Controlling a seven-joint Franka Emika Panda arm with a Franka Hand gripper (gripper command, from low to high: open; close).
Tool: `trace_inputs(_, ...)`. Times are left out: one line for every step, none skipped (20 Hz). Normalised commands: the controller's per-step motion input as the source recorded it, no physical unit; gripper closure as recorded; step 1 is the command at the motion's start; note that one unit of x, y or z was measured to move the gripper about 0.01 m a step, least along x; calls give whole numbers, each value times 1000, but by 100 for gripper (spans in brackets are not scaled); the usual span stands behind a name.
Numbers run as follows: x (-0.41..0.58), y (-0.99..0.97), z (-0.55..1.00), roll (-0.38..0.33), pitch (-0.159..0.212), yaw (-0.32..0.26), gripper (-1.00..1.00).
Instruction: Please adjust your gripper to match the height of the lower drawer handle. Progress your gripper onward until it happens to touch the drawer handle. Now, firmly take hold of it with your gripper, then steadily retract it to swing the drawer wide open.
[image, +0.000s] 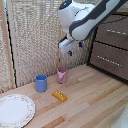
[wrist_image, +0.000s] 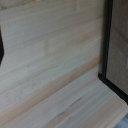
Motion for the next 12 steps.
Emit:
trace_inputs(-34,-263,-100,-375,0,111,-100)
trace_inputs(-31,-254,-103,-375,0,115,-100)
trace_inputs(-31,-249,-103,-375,0,118,-100)
trace_inputs(-20,-240,-111,-375,-2,123,-100)
trace_inputs(0,-229,-143,-375,0,130,-100)
trace_inputs(0,-260,-186,-375,0,132,-100)
trace_inputs(0,-291,-231,-365,0,134,-100)
trace_inputs(0,-334,-269,-353,2,129,-100)
trace_inputs(-83,-423,-271,-335,0,102,-100)
trace_inputs(-117,-431,-303,-327,0,94,-100)
trace_inputs(-146,-429,-337,-311,0,86,-100)
trace_inputs(-146,-431,-346,-294,0,77,-100)
